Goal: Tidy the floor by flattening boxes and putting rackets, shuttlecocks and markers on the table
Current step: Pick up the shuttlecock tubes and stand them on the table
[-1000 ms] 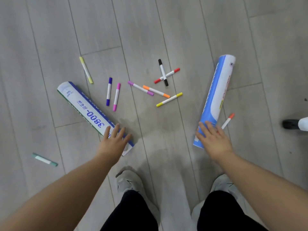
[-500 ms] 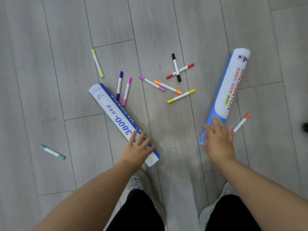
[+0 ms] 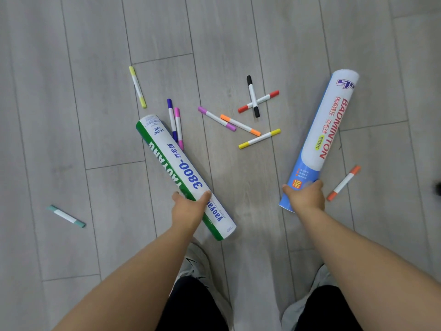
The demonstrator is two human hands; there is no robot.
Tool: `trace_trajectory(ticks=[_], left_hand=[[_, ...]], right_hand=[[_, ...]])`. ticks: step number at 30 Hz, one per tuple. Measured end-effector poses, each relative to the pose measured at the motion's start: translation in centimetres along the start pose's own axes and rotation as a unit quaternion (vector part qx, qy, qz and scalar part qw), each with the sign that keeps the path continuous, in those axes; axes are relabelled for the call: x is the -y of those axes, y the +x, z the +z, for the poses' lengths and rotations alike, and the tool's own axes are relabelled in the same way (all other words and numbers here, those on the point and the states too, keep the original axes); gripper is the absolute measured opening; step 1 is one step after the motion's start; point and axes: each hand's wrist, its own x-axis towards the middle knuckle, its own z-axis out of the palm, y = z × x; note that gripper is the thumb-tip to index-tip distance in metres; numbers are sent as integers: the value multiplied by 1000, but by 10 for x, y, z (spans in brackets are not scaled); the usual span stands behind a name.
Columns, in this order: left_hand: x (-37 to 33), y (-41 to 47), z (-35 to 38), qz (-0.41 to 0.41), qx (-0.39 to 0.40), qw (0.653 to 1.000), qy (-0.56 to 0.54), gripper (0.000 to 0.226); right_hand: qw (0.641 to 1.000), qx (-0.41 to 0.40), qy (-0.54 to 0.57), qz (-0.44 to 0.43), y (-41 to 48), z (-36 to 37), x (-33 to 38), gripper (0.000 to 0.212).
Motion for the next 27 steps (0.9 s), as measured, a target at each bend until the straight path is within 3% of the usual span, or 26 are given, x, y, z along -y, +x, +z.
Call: trace_trajectory(ticks=[5,12,19,27], left_hand=[[7,-10,23,-67,31,995,-66,67],[-18,-89,2,-25,9,999,-30,58],[-102,-235,-53,61,32,994,85,55],[-225,-471,-136,198,28,960,197,51]], right_hand=[[999,13,35,-2,-7,-8,0,67],[996,44,39,-61,-63,-86,14,58],[994,74,58,-55,-167,-227,63,58],[990,61,107,-72,-308,-446,97,58]])
